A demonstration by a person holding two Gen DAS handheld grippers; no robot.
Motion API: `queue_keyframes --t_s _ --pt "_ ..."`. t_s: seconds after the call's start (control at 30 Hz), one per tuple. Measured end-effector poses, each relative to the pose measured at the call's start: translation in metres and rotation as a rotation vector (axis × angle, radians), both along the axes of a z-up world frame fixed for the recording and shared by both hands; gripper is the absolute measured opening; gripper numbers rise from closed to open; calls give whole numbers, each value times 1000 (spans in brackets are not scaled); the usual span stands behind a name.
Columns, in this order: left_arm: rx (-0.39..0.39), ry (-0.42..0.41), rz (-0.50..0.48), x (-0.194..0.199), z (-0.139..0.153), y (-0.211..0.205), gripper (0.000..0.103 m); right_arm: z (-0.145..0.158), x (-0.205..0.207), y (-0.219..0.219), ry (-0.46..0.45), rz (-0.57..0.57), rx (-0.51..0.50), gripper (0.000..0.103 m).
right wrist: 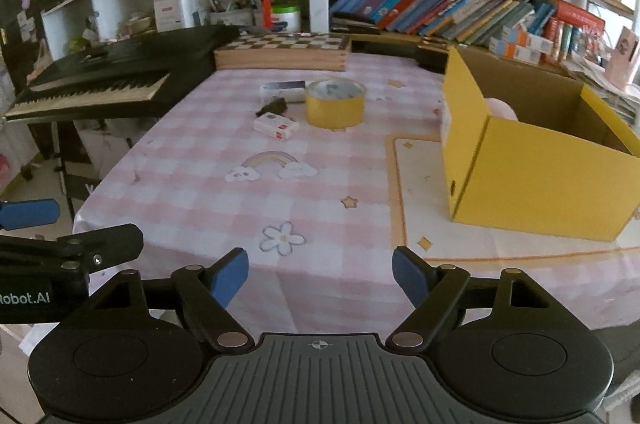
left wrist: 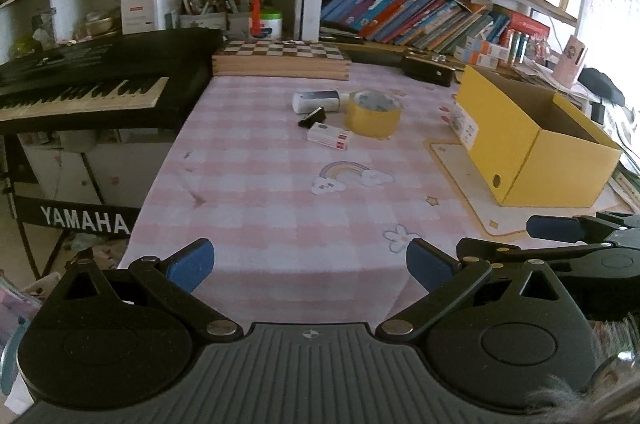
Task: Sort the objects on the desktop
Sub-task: 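Move both open tools toward the tape roll and small white card box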
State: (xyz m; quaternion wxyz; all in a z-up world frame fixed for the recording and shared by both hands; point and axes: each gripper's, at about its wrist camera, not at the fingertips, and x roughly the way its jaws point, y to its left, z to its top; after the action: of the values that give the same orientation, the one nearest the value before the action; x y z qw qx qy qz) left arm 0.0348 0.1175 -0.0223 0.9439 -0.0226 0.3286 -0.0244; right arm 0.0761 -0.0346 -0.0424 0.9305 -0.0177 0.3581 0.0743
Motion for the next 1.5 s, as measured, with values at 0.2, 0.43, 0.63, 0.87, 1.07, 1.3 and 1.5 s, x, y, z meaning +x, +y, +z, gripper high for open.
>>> queue_keyframes --t_s 0.2,0.43,0.63,0.87,1.07,1.3,1.5 --pt "-5 6 31 15 -1 7 103 -1 16 7 3 26 -1 81" --pt "1 14 51 41 -3 5 103 -4 38 6 12 51 -1 81" --pt "9 10 64 66 -2 2 103 -4 64 2 12 62 6 81" --pt "23 6 74 101 1 -4 103 -3 96 -5 10 64 16 81" --pt "41 6 72 130 1 -9 103 -5 123 -10 14 66 26 82" --pt "44 -1 99 163 1 -4 103 -4 157 -17 7 43 29 81" --pt "51 6 100 185 -2 -3 103 -7 187 -17 19 41 27 81"
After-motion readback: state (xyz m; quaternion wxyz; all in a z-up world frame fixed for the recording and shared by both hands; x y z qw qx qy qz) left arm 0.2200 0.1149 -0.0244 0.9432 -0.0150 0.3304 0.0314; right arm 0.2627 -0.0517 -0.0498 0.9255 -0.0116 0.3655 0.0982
